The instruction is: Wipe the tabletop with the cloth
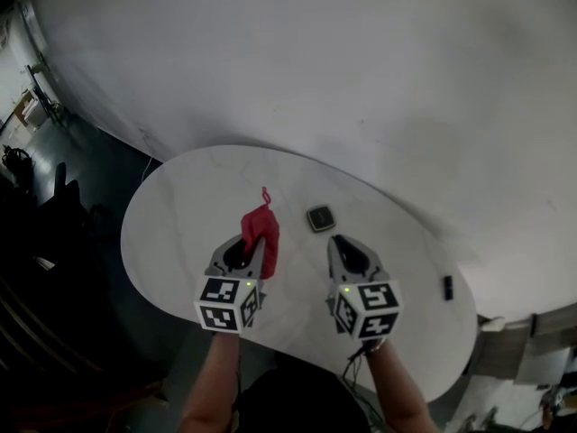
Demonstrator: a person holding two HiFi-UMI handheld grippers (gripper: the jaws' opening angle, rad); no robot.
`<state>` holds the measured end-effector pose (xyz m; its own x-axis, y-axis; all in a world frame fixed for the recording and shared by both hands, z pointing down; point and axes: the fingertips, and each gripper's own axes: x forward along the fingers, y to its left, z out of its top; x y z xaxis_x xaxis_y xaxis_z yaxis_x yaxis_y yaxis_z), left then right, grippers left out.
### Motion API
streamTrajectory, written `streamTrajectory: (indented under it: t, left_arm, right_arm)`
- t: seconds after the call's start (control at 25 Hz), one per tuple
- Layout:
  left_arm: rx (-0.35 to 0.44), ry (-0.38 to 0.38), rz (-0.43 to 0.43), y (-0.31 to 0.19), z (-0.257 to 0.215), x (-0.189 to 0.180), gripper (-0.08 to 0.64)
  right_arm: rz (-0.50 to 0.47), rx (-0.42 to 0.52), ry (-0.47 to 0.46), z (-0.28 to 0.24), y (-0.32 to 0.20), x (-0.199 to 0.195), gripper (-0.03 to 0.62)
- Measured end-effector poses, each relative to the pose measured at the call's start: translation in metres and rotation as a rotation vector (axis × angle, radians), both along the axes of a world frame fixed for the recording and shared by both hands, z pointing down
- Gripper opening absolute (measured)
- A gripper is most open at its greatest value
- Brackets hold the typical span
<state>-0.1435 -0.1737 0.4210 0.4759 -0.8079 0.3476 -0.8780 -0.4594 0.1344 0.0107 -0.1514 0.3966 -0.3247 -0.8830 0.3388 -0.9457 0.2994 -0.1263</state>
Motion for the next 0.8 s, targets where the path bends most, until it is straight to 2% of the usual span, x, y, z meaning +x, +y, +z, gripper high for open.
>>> streamTrajectory:
  t: [0.12,0.36,0.56,0.8]
  left_arm:
    - [0.006,0.001,-0.003,0.005,-0.001,-0.002,0.064]
    - [0.022,0.005,-0.008,0.015,-0.007,-0.007,0.064]
    - [0.037,0.002,-0.015,0.026,-0.011,-0.011,0.064]
    - [0.045,0.009,-0.022,0.036,-0.012,-0.014,0.064]
  right_arm:
    - [0.005,0.013,0.003,-0.005,0.009,-0.001,0.006]
    - [0.009,0.028,0.009,-0.009,0.027,-0.005,0.003]
    - [0.024,0.003,-0.036,-0.005,0.038,-0.003,0.003]
    - [0.021,0.026,0.001,-0.007,0.047,-0.002,0.003]
